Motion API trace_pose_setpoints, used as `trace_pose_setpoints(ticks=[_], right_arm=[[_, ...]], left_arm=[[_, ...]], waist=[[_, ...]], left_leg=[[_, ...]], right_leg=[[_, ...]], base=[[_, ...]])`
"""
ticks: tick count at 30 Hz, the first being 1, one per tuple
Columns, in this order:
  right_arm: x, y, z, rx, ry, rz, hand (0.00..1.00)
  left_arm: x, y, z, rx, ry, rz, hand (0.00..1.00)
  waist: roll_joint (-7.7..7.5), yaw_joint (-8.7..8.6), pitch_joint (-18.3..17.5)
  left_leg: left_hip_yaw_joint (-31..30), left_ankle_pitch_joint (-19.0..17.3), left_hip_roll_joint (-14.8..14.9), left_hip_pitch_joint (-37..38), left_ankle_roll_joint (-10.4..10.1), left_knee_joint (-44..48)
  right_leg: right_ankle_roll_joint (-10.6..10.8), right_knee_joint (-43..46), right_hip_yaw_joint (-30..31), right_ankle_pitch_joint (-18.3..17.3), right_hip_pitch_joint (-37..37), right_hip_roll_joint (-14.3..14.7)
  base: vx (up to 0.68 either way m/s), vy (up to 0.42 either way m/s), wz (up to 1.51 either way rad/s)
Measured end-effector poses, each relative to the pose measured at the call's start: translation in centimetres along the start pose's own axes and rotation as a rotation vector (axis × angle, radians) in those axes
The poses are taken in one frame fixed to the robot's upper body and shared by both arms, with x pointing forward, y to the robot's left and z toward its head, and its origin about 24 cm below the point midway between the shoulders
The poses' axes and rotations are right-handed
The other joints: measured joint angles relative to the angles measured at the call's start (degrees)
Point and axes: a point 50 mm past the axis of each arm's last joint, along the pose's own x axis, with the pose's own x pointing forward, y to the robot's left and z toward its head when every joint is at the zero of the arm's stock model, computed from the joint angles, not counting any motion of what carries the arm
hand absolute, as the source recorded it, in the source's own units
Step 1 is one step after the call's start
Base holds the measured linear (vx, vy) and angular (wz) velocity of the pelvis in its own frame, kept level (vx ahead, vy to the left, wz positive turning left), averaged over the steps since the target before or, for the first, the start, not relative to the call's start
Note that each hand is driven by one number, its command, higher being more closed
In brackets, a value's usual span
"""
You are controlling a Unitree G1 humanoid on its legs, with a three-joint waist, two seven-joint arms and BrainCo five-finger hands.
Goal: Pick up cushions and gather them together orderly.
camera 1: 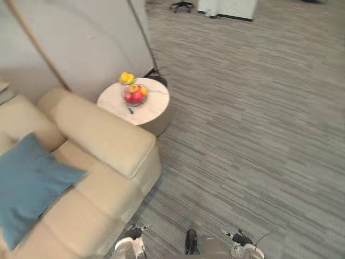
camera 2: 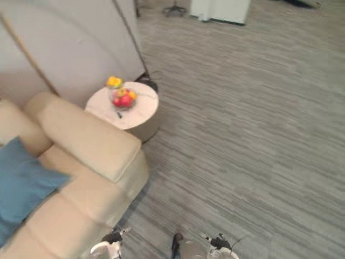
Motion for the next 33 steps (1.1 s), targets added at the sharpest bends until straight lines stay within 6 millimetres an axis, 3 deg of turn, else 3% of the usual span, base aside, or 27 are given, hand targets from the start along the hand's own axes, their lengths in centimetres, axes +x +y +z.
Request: trace_pose_setpoints(ticks=[1, 3, 6, 7, 9, 10, 11, 13, 14, 15, 16, 18, 20, 21, 22, 23, 24, 26, 28, 29, 30, 33], right_arm=[[0.1, 0.2, 0.2, -0.010, -0.004, 0.008, 0.00], [0.0, 0.4, 0.0, -0.020, 0.004, 0.014, 0.00], [0.0, 0.8, -0.1, -0.032, 0.006, 0.024, 0.00], [0.0, 0.8, -0.1, -0.031, 0.005, 0.025, 0.00], [0.0, 1.1, -0.2, -0.028, 0.006, 0.034, 0.00], [-0.1, 1.2, -0.5, -0.026, 0.012, 0.036, 0.00], [-0.4, 1.4, -1.3, -0.038, 0.025, 0.046, 0.00], [-0.7, 1.2, -2.0, -0.043, 0.034, 0.047, 0.00], [-0.7, 1.4, -2.2, -0.041, 0.039, 0.055, 0.00], [-0.7, 1.4, -2.1, -0.040, 0.035, 0.057, 0.00], [-0.6, 1.5, -1.8, -0.034, 0.026, 0.058, 0.00], [-0.4, 1.8, -1.0, -0.031, 0.004, 0.065, 0.00], [-0.3, 2.4, -0.8, 0.000, 0.006, 0.070, 0.00], [-0.2, 2.7, -0.6, 0.005, 0.013, 0.073, 0.00], [0.0, 2.7, -0.4, 0.014, 0.022, 0.070, 0.00], [0.1, 2.3, -0.6, 0.029, 0.033, 0.055, 0.00], [0.2, 1.5, 0.1, 0.051, 0.017, 0.027, 0.00], [0.2, -0.3, 0.1, 0.095, 0.017, -0.026, 0.00], [-0.1, -1.0, -0.9, 0.092, 0.037, -0.044, 0.00], [-0.1, -1.0, -1.2, 0.084, 0.041, -0.041, 0.00], [-0.1, -0.9, -1.1, 0.065, 0.037, -0.037, 0.00], [-0.1, -0.3, -0.9, 0.037, 0.033, -0.017, 0.00]], left_arm=[[0.0, -0.2, 0.1, 0.000, -0.006, -0.007, 0.00], [0.0, -0.2, 0.6, -0.022, -0.034, -0.009, 0.00], [0.0, -0.4, 1.2, -0.039, -0.066, -0.012, 0.00], [0.0, -0.5, 1.2, -0.039, -0.067, -0.015, 0.00], [0.0, -0.4, 1.6, -0.036, -0.080, -0.012, 0.00], [0.0, -0.2, 1.6, -0.033, -0.080, -0.008, 0.00], [0.0, 0.5, 1.4, -0.023, -0.066, 0.007, 0.00], [0.0, 0.3, 1.1, -0.017, -0.054, 0.002, 0.00], [0.0, 0.3, 1.4, -0.013, -0.061, 0.002, 0.00], [0.1, 0.2, 1.3, -0.012, -0.049, 0.001, 0.00], [0.1, 0.3, 1.0, -0.012, -0.035, 0.004, 0.00], [0.1, 0.2, 0.6, 0.002, -0.020, 0.002, 0.00], [0.1, 0.1, 0.9, 0.040, -0.025, -0.007, 0.00], [0.3, 0.0, 1.4, 0.079, -0.032, -0.016, 0.00], [0.3, 0.1, 1.7, 0.114, -0.037, -0.021, 0.00], [0.4, 0.3, 1.6, 0.133, -0.027, -0.016, 0.00], [0.4, 0.0, 1.3, 0.148, -0.009, -0.022, 0.00], [0.3, -0.9, 0.7, 0.135, 0.008, -0.042, 0.00], [0.2, -1.3, 0.8, 0.118, -0.003, -0.053, 0.00], [0.2, -1.5, 0.9, 0.100, -0.014, -0.056, 0.00], [0.1, -1.7, 0.9, 0.097, -0.023, -0.066, 0.00], [0.1, -2.0, 1.8, 0.112, -0.066, -0.078, 0.00]], waist=[[-0.22, 0.05, 0.1], [-0.95, 1.11, 0.5], [-1.61, 2.56, -0.2], [-1.50, 2.94, -0.5], [-1.89, 4.61, -0.9], [-2.22, 4.92, -1.2], [-3.64, 4.19, -3.0], [-5.64, 3.53, -4.5], [-6.19, 3.57, -4.3], [-6.07, 3.35, -4.2], [-5.63, 3.31, -4.0], [-4.74, 3.82, -3.9], [-4.41, 3.90, -4.1], [-4.43, 3.73, -4.1], [-4.58, 3.37, -4.0], [-4.80, 3.02, -3.8], [-2.92, 2.65, -2.8], [-0.72, 2.20, -1.5], [-0.59, 2.46, -1.2], [-0.80, 2.81, -1.1], [-0.60, 2.77, -1.1], [-1.26, 4.00, -0.9]], left_leg=[[-2.6, -1.2, -2.3, -1.9, -0.5, -1.0], [-7.6, -2.7, -7.8, -4.5, 0.6, -11.2], [-19.3, -1.4, -13.8, -9.3, 1.8, -25.2], [-21.7, -0.5, -14.1, -10.4, 1.8, -27.8], [-22.7, 2.4, -13.8, -10.0, 4.7, -30.6], [-21.9, 4.3, -13.6, -8.5, 3.9, -30.4], [-19.3, 3.6, -13.6, -7.4, 2.2, -30.3], [-13.9, 3.1, -13.8, -4.5, 2.4, -33.3], [-10.9, 3.0, -14.1, -2.4, 2.7, -34.5], [-9.4, 2.6, -14.0, -0.9, 3.4, -34.9], [-5.4, 2.4, -13.4, 2.3, 3.6, -35.7], [0.1, 2.4, -12.3, 6.7, 3.6, -37.6], [2.8, 2.4, -11.3, 8.8, 3.6, -40.3], [2.8, 2.4, -11.2, 8.6, 3.6, -41.6], [2.8, 2.4, -11.6, 8.7, 3.6, -42.6], [2.3, 2.2, -12.2, 9.2, 3.3, -43.2], [1.8, 1.9, -11.3, 10.6, 2.8, -42.8], [-0.4, 2.1, -10.3, 11.8, 2.6, -37.7], [-1.4, 3.2, -8.0, 8.4, 1.0, -23.4], [-4.1, 4.1, -5.9, 2.7, 1.0, -10.2], [-7.2, 2.9, -5.6, -1.4, 2.5, -1.9], [-10.2, -0.9, -7.5, -9.0, 2.0, 0.3]], right_leg=[[0.2, -0.6, 2.0, 0.1, 0.8, 0.9], [0.6, -3.5, 8.3, 0.4, 3.6, 3.1], [1.4, -10.8, 15.8, 0.8, 7.5, 5.5], [2.8, -11.9, 17.6, 0.9, 8.0, 6.2], [2.5, -7.7, 19.9, 1.3, 7.3, 7.4], [1.3, -5.1, 21.4, 0.1, 7.3, 8.0], [2.2, -2.7, 24.3, -2.5, 7.1, 7.8], [10.2, 6.6, 24.1, -7.6, 3.5, 6.3], [13.0, 13.3, 21.0, -7.5, 0.4, 4.1], [13.8, 16.2, 18.9, -7.6, -0.8, 2.4], [14.1, 19.5, 14.0, -7.6, -1.8, -1.4], [12.1, 18.0, 4.0, -7.8, -2.1, -7.3], [11.0, 11.3, -4.8, -6.6, -4.0, -9.8], [10.6, 6.4, -7.4, -4.5, -5.8, -9.6], [9.1, 0.9, -9.8, -0.3, -6.7, -9.3], [4.6, -3.4, -10.9, 4.6, -6.1, -9.2], [4.0, -3.7, -10.8, 4.7, -4.3, -7.8], [3.1, -3.0, -10.3, 2.2, -1.3, -7.2], [2.6, -3.2, -9.1, 0.7, 2.1, -6.8], [1.8, -3.1, -7.9, -0.6, 3.9, -6.3], [1.4, -3.3, -6.2, -1.9, 5.4, -5.6], [0.7, -3.4, -1.2, -4.7, 8.9, -5.0]], base=[[0.14, -0.045, -1.41], [0.18, -0.015, -1.52], [0.23, 0.063, -1.62], [0.30, 0.123, -1.86], [0.29, 0.142, -2.17], [0.26, 0.156, -1.98], [0.40, 0.201, -1.47], [0.44, 0.201, -1.27], [0.26, 0.139, -1.26], [0.27, 0.179, -1.47], [0.21, 0.179, -1.43], [0.19, 0.152, -1.48], [0.21, 0.011, -1.17], [0.26, -0.122, -0.84], [0.24, -0.152, -0.72], [0.30, -0.162, -0.59], [0.26, -0.115, -0.46], [0.34, -0.181, -0.31], [0.26, -0.134, -0.30], [0.27, -0.072, -0.52], [0.29, -0.039, -0.65], [0.23, 0.015, -0.86]])
